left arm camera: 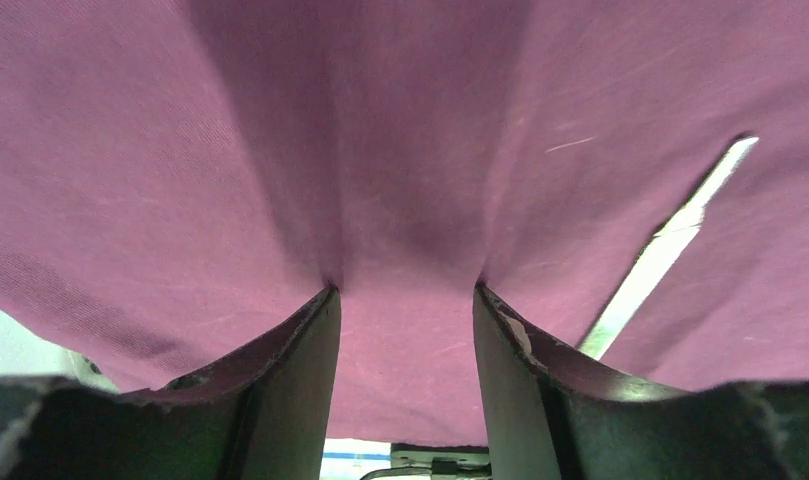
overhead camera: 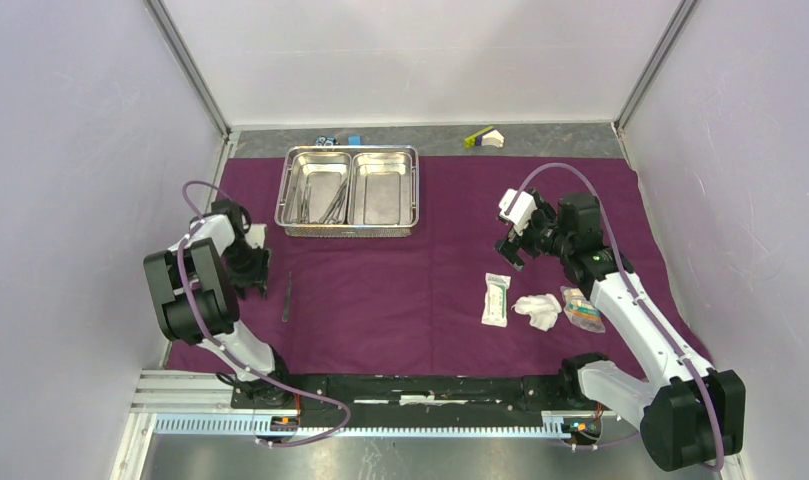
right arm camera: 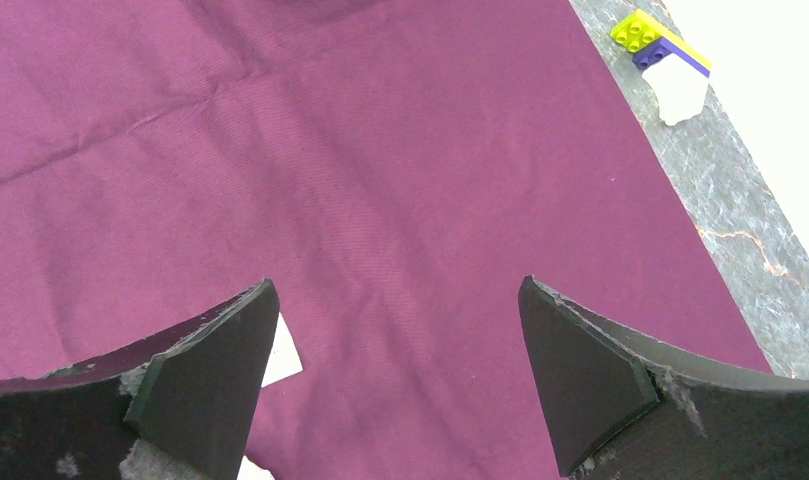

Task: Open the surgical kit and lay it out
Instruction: Pick up the medical item from the container.

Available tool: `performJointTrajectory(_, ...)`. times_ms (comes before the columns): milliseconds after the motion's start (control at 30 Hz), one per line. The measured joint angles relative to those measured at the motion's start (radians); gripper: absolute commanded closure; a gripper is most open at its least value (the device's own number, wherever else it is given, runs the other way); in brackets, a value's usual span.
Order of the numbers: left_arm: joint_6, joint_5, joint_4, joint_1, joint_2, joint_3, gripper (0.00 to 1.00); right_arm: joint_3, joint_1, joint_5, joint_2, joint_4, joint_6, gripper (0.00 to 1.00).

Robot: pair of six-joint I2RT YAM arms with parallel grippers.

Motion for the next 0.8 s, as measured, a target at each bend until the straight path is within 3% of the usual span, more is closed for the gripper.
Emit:
performJointTrajectory(500, 0.084, -0.064, 0.088, 0.013, -0.126, -0.166, 0.42, 0.0, 0.0, -0.001, 0.002, -0.005, 0.0, 0.03)
performJointTrajectory(800, 0.095, -0.078, 0.076, 0.027, -0.152, -0.185, 0.41, 0.0, 0.0, -0.001, 0.014, -0.007, 0.0, 0.03)
